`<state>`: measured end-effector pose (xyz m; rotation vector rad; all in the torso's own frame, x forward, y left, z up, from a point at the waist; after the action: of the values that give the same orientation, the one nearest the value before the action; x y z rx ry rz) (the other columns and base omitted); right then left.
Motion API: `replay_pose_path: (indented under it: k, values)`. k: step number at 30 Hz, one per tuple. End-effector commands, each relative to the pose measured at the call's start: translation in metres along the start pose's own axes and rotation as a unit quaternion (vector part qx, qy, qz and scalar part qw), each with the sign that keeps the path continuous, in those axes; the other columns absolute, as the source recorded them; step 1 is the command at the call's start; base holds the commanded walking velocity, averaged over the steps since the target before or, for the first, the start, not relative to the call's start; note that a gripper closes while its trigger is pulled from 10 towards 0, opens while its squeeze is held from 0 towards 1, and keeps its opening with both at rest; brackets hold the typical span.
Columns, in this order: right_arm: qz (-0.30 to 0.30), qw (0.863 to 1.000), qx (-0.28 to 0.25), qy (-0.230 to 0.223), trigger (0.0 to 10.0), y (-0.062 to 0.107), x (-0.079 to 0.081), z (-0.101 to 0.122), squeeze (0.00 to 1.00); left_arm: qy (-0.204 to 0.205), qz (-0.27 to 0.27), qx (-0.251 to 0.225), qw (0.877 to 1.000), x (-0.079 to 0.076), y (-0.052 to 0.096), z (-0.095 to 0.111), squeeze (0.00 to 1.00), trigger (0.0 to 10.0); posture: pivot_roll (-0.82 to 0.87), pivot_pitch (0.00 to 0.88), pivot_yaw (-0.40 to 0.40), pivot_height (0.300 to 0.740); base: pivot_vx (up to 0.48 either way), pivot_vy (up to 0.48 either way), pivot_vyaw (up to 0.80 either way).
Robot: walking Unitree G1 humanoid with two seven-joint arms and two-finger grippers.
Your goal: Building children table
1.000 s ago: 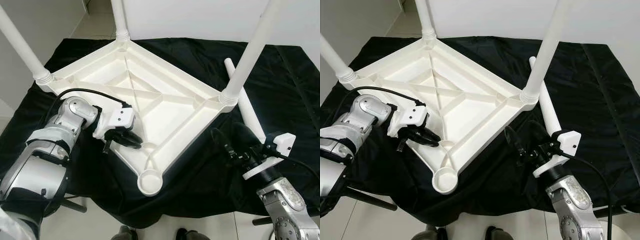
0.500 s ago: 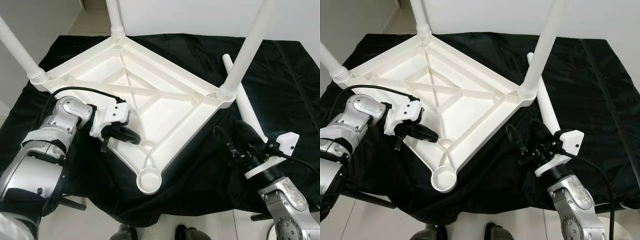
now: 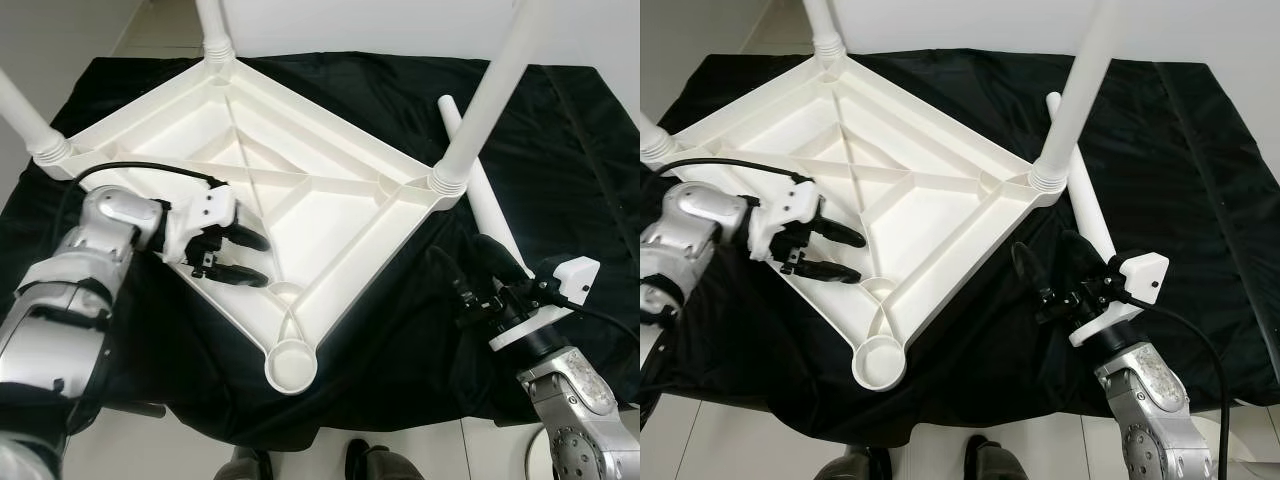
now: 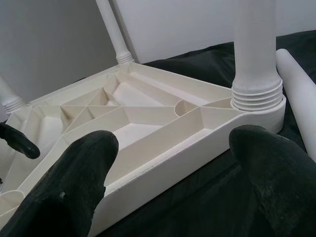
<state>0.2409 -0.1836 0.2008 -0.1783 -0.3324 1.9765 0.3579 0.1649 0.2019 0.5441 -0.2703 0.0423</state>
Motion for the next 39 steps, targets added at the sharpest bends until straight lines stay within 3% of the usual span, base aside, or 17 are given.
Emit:
replay_pose_path:
  k: [1,9,13,16,26,29,39]
  values:
    - [-0.001,1.000,0.010,-0.009,10.0,0.003,-0.001,-0.004,0.00,0.010,-0.031,0.005,0.999,-0.006,0.009,-0.002,0.00,10.0,-0.06,0.193,0.046,0.740,0.000,0.000,0.00]
    - [0.001,1.000,0.011,-0.011,10.0,0.003,-0.001,-0.006,0.00,0.008,-0.004,-0.010,1.000,0.001,0.027,0.008,0.00,10.0,-0.05,0.193,0.040,0.740,0.000,0.000,0.00]
    - [0.002,1.000,0.011,-0.011,10.0,0.002,-0.001,-0.006,0.00,-0.003,-0.007,0.004,1.000,-0.002,0.026,0.004,0.00,10.0,-0.05,0.194,0.035,0.740,0.000,0.000,0.00]
    - [0.006,1.000,0.011,-0.010,10.0,0.000,-0.001,-0.005,0.00,-0.033,-0.008,0.047,0.998,-0.008,0.017,-0.010,0.00,10.0,-0.05,0.193,0.029,0.740,0.000,0.000,0.00]
    - [0.008,1.000,0.010,-0.009,10.0,-0.001,-0.002,-0.004,0.00,-0.060,0.037,0.088,0.994,-0.003,0.008,-0.018,0.00,10.0,-0.06,0.194,0.027,0.740,0.000,0.000,0.00]
    - [0.006,1.000,0.010,-0.007,10.0,-0.001,-0.002,-0.004,0.00,-0.059,0.099,0.097,0.989,0.009,0.002,-0.018,0.00,10.0,-0.06,0.195,0.030,0.740,0.000,0.000,0.00]
    - [0.008,1.000,0.009,-0.008,10.0,-0.002,-0.001,-0.005,0.00,-0.028,0.181,0.140,0.973,0.027,-0.004,-0.024,0.00,10.0,-0.06,0.191,0.033,0.740,0.000,0.000,0.00]
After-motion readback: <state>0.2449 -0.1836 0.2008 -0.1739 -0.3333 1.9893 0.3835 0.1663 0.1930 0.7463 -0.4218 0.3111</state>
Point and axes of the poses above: a point about 5 cm out from each wrist's last joint towards the gripper, its own y axis pointing back from the gripper into the wrist, its own z axis along the axis of the wrist's last joint, x = y × z, the point moved 2 cm from there along -y, pointing out of the wrist towards the gripper, and after that the axes turned 3 degrees about y, right-handed, at the moved point
